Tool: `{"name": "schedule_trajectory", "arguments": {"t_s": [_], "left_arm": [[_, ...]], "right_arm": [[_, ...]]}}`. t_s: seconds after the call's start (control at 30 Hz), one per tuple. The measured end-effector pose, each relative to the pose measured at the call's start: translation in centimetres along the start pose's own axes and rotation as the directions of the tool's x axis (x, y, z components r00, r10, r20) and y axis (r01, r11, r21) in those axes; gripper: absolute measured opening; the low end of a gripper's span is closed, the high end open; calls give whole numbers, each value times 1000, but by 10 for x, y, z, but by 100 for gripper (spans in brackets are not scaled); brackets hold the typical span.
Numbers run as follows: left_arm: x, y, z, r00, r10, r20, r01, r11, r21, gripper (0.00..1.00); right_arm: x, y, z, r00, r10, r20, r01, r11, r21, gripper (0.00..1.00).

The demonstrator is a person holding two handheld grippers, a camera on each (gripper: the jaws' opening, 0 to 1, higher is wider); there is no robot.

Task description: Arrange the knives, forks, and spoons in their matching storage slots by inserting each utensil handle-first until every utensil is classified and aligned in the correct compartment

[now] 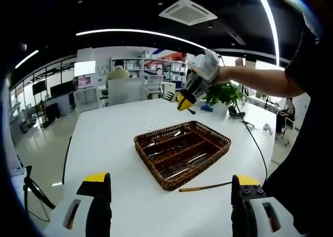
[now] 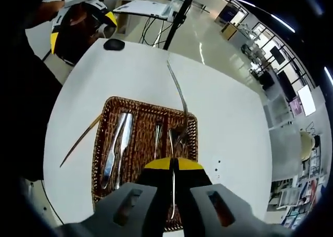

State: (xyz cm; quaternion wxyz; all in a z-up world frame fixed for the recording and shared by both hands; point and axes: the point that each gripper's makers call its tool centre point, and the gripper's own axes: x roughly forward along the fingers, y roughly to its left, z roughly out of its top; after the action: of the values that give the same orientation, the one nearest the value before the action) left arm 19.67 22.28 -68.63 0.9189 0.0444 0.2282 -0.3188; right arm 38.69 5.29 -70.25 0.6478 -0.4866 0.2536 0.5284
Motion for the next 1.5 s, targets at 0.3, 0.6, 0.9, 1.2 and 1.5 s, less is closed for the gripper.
{"name": "schedule_trajectory", "arguments": {"t_s": [0.3,0.6,0.9,1.2,1.5], "left_arm": [[-3,-1,-7,1000,7,2,-7,1000,-14,100],[-9,-1,-14,1000,24,1,-24,999,-35,100],[-19,3,-17,998,64,7,-64,997,-32,100],[-26,6,-20,996,84,16,-84,996,-44,100],[-31,8,-27,995,97,6,-97,994,-52,100]], "right_arm": [[22,6,-10,999,29,-21,-29,1000,12,0],[56,21,-15,998,57,-40,-56,998,22,0],[88,35,-27,993,94,-75,-89,994,67,0],[112,44,-38,987,125,-102,-114,987,112,0],[127,52,-41,979,146,-139,-127,982,137,0]]}}
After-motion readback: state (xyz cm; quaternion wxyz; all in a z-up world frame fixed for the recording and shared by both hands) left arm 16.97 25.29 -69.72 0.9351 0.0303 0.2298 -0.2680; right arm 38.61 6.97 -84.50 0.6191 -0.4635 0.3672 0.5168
